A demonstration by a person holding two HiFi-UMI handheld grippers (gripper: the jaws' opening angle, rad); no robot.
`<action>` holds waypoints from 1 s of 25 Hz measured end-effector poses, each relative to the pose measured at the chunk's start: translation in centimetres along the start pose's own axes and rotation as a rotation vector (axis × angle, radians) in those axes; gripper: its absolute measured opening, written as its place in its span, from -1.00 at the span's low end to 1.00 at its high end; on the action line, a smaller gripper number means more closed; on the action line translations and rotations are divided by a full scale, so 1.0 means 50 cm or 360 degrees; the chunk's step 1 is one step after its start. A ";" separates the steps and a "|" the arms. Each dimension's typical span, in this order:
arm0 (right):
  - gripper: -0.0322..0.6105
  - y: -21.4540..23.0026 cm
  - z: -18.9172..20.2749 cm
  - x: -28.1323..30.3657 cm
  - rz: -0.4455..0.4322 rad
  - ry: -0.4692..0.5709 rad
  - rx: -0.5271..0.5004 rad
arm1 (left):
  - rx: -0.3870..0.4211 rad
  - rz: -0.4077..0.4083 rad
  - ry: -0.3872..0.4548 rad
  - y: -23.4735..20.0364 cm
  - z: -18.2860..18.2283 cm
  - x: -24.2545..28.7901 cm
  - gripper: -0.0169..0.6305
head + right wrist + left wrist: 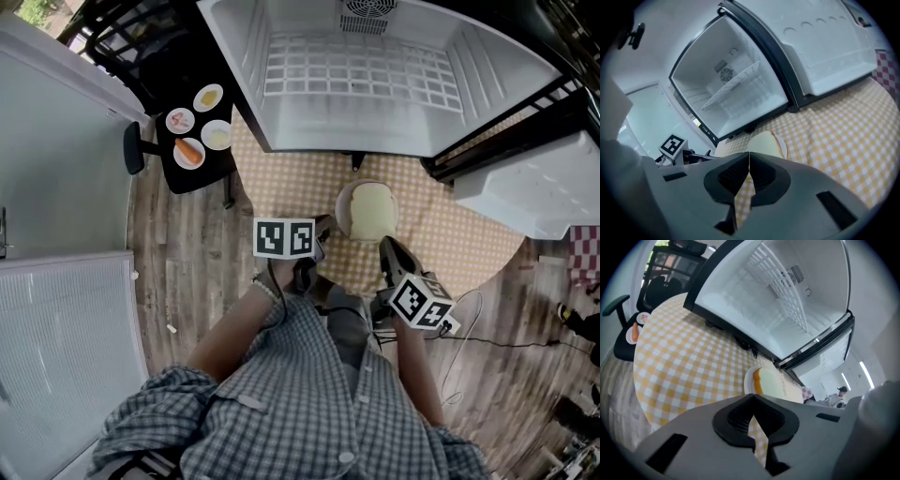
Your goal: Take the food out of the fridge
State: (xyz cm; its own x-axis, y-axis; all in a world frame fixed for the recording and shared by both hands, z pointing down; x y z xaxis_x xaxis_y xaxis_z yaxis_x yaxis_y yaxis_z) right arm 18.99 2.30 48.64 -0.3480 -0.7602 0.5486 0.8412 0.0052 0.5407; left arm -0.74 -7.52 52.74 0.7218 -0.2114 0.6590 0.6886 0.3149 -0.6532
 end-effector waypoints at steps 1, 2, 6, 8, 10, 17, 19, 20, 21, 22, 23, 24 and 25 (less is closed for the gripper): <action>-0.87 -0.010 -0.012 -0.004 0.0002 0.0012 -0.0078 | 0.0045 0.0007 0.0027 0.007 -0.007 -0.009 -0.93; -0.87 -0.019 -0.024 -0.008 0.0009 0.0024 -0.0151 | 0.0096 0.0008 0.0059 0.016 -0.015 -0.018 -0.93; -0.87 -0.051 -0.070 -0.026 0.0063 0.0092 -0.0373 | 0.0346 -0.0050 0.0217 0.057 -0.051 -0.058 -0.93; -0.87 -0.064 -0.090 -0.035 0.0082 0.0129 -0.0451 | 0.0490 -0.0080 0.0295 0.081 -0.066 -0.078 -0.93; -0.87 -0.074 -0.107 -0.046 0.0096 0.0167 -0.0504 | 0.0646 -0.0115 0.0357 0.105 -0.075 -0.097 -0.93; -0.87 -0.094 -0.172 -0.074 0.0096 0.0307 -0.0603 | 0.0962 -0.0138 0.0497 0.174 -0.104 -0.163 -0.93; -0.87 -0.099 -0.186 -0.080 0.0093 0.0346 -0.0617 | 0.0973 -0.0119 0.0543 0.188 -0.112 -0.181 -0.93; -0.87 -0.103 -0.192 -0.083 0.0090 0.0364 -0.0628 | 0.0980 -0.0114 0.0566 0.194 -0.116 -0.190 -0.93; -0.87 -0.107 -0.198 -0.087 0.0087 0.0382 -0.0642 | 0.0993 -0.0115 0.0592 0.200 -0.120 -0.199 -0.93; -0.87 -0.112 -0.203 -0.091 0.0083 0.0397 -0.0660 | 0.1012 -0.0124 0.0622 0.207 -0.122 -0.208 -0.93; -0.87 -0.118 -0.208 -0.094 0.0078 0.0412 -0.0682 | 0.1036 -0.0138 0.0653 0.213 -0.125 -0.217 -0.93; -0.87 -0.123 -0.214 -0.096 0.0072 0.0425 -0.0704 | 0.1064 -0.0154 0.0682 0.219 -0.127 -0.225 -0.93; -0.87 -0.127 -0.220 -0.097 0.0066 0.0437 -0.0724 | 0.1088 -0.0167 0.0705 0.225 -0.129 -0.231 -0.93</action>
State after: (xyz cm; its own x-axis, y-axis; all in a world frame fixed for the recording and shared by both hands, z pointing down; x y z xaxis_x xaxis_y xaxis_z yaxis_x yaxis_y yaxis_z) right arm 19.89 -1.21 35.51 -0.2409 -0.9078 0.3434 0.9676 -0.1972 0.1574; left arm -0.87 -7.48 35.37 0.7150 -0.5719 0.4020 0.6630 0.7372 -0.1304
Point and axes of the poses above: the fingertips, and each gripper's own axes: x forward along the fingers, y to its right, z out of its underside, the point moved 8 cm from there along -x, backward along the fingers, and after that the axes turned 4 degrees about -y, right-handed, at the moved point
